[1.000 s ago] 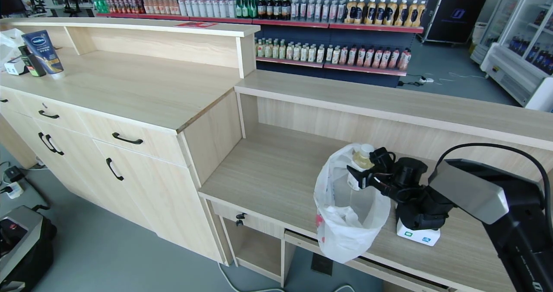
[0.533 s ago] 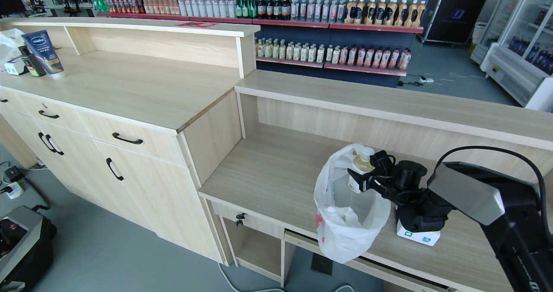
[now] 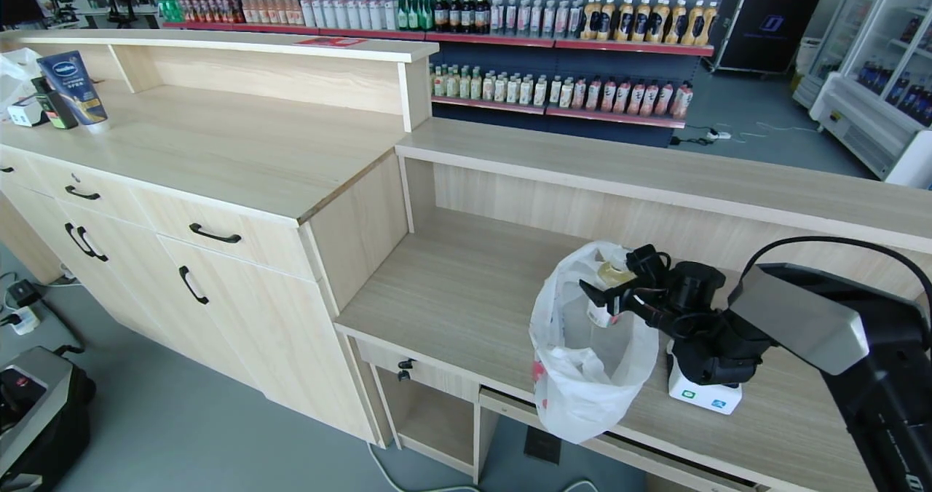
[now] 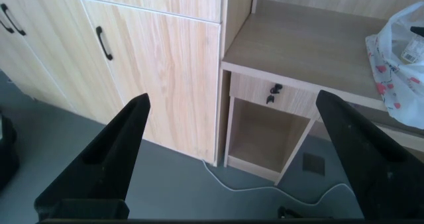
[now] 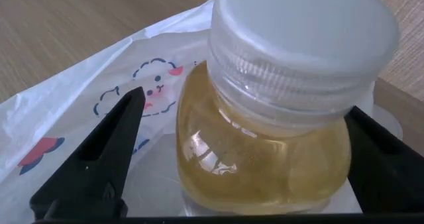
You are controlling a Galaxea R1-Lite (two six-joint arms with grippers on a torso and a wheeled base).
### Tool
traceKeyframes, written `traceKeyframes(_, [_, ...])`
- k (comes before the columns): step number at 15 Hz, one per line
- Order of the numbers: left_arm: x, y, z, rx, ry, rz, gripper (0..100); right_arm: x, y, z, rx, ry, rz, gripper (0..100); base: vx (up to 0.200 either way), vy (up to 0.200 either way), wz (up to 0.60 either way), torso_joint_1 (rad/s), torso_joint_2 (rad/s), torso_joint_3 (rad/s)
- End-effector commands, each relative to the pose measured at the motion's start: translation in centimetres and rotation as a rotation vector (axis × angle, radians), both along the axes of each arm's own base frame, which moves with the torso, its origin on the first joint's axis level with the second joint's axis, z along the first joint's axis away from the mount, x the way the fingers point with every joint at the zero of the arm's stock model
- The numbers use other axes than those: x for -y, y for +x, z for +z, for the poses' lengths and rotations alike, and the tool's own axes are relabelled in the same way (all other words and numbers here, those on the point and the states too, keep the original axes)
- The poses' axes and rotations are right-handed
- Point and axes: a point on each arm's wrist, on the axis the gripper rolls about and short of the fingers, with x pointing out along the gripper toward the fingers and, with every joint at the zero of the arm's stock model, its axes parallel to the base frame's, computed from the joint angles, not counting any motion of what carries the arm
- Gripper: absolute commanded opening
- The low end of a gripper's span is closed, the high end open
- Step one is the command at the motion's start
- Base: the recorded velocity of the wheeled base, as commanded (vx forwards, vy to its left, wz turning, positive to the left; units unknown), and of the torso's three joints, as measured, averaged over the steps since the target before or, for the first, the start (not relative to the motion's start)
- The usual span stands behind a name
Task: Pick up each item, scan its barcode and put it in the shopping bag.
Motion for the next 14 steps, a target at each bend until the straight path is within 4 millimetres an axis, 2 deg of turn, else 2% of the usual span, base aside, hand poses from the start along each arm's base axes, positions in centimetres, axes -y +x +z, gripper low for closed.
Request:
traceKeyframes(1, [0.0, 0.0, 0.0, 0.000, 0.000, 0.000, 100, 1.4, -5.3, 11.0, 0.028, 0.004, -0.031, 100, 0.000, 0.000, 0.00, 0.000, 0.00, 0.000])
traceKeyframes(2, [0.0, 0.0, 0.0, 0.000, 0.000, 0.000, 100, 2.8, -8.5, 14.6, 0.016, -0.002, -0.061, 100, 0.000, 0.000, 0.00, 0.000, 0.00, 0.000])
traceKeyframes(3, [0.0, 0.0, 0.0, 0.000, 0.000, 0.000, 100, 3.4, -10.3, 16.4, 0.014, -0.004, -0.076, 100, 0.000, 0.000, 0.00, 0.000, 0.00, 0.000])
traceKeyframes(4, [0.0, 0.0, 0.0, 0.000, 0.000, 0.000, 100, 5.4, -14.2, 19.4, 0.027, -0.012, -0.137, 100, 0.000, 0.000, 0.00, 0.000, 0.00, 0.000])
traceKeyframes(5, [0.0, 0.0, 0.0, 0.000, 0.000, 0.000, 100, 8.2, -19.8, 21.7, 0.035, -0.032, -0.250, 100, 0.000, 0.000, 0.00, 0.000, 0.00, 0.000])
traceKeyframes(6, [0.0, 0.0, 0.0, 0.000, 0.000, 0.000, 100, 9.4, -22.5, 21.9, 0.015, -0.041, -0.315, 100, 0.000, 0.000, 0.00, 0.000, 0.00, 0.000])
traceKeyframes(7, [0.0, 0.0, 0.0, 0.000, 0.000, 0.000, 100, 11.6, -28.4, 21.3, -0.036, -0.095, -0.485, 100, 0.000, 0.000, 0.00, 0.000, 0.00, 0.000])
traceKeyframes(8, [0.0, 0.0, 0.0, 0.000, 0.000, 0.000, 100, 12.8, -31.1, 20.7, -0.067, -0.147, -0.597, 100, 0.000, 0.000, 0.00, 0.000, 0.00, 0.000])
traceKeyframes(9, [0.0, 0.0, 0.0, 0.000, 0.000, 0.000, 100, 14.2, -33.6, 21.1, -0.090, -0.185, -0.742, 100, 0.000, 0.000, 0.00, 0.000, 0.00, 0.000])
traceKeyframes(10, [0.0, 0.0, 0.0, 0.000, 0.000, 0.000, 100, 14.5, -35.5, 21.5, -0.119, -0.201, -0.853, 100, 0.000, 0.000, 0.00, 0.000, 0.00, 0.000])
traceKeyframes(11, [0.0, 0.0, 0.0, 0.000, 0.000, 0.000, 100, 14.2, -36.5, 22.0, -0.115, -0.243, -0.936, 100, 0.000, 0.000, -0.60, 0.007, 0.00, -0.002])
traceKeyframes(14, [0.0, 0.0, 0.0, 0.000, 0.000, 0.000, 100, 14.3, -36.6, 23.2, -0.088, -0.264, -1.020, 100, 0.000, 0.000, -0.60, -0.004, 0.00, 0.012])
